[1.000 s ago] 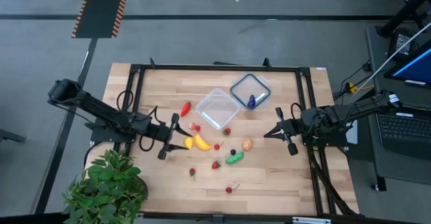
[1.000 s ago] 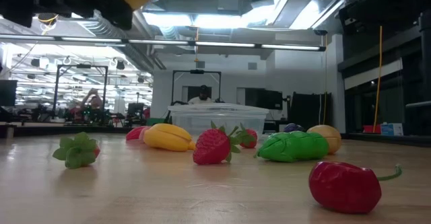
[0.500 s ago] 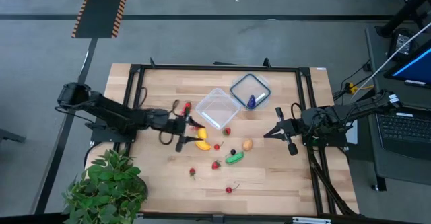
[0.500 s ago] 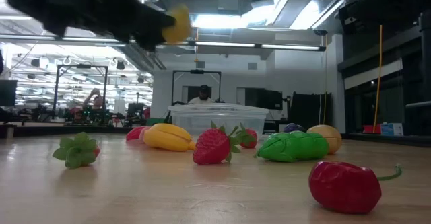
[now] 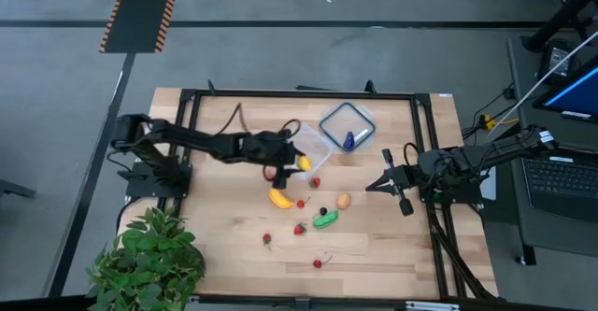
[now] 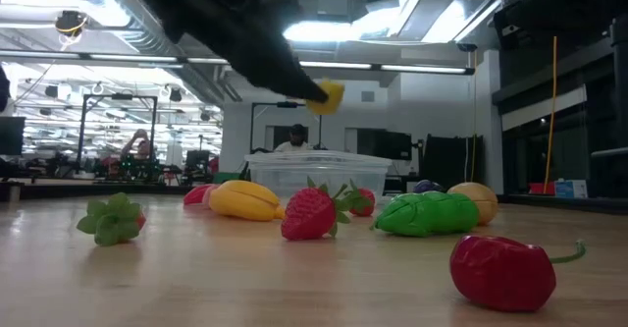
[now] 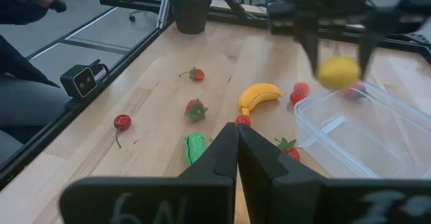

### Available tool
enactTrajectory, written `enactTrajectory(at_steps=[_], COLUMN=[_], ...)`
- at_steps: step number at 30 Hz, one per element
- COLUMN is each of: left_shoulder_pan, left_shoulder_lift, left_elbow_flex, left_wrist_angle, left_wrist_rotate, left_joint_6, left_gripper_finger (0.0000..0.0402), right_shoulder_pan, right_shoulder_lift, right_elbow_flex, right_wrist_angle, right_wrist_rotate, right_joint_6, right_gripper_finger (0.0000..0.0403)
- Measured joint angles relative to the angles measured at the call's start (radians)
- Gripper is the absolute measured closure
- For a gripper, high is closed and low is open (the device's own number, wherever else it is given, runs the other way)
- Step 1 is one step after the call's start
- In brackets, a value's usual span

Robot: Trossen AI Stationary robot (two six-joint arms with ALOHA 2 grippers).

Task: Pick and placing Produce into tupperware
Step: Put the yellow lemon into the transparent container

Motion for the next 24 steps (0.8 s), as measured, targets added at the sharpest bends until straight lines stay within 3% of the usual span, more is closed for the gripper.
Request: enactTrajectory(at_steps=[5, 12, 24], left_shoulder_pan=[0.068, 0.149, 0.242], left_shoulder_lift=[0.088, 0.129, 0.129], left_elbow_flex=[0.118, 0.195, 0.253], left_wrist_angle=[-0.162, -0.263, -0.437], left_wrist_rotate=[-0.059, -0.058, 0.054], left_joint_6=[0.041, 0.086, 0.109], left_gripper_finger=[0.0199, 0.0199, 0.0199], right_shoulder_pan=[0.0, 0.0, 0.0], right_shoulder_lift=[0.0, 0.0, 0.0], right_elbow_flex=[0.0, 0.0, 0.0], right_wrist_angle=[0.0, 0.0, 0.019], right_wrist_rotate=[0.0, 0.0, 0.003], right_joint_6=[0.0, 0.0, -0.001], right_gripper_finger=[0.0389, 0.0389, 0.0389])
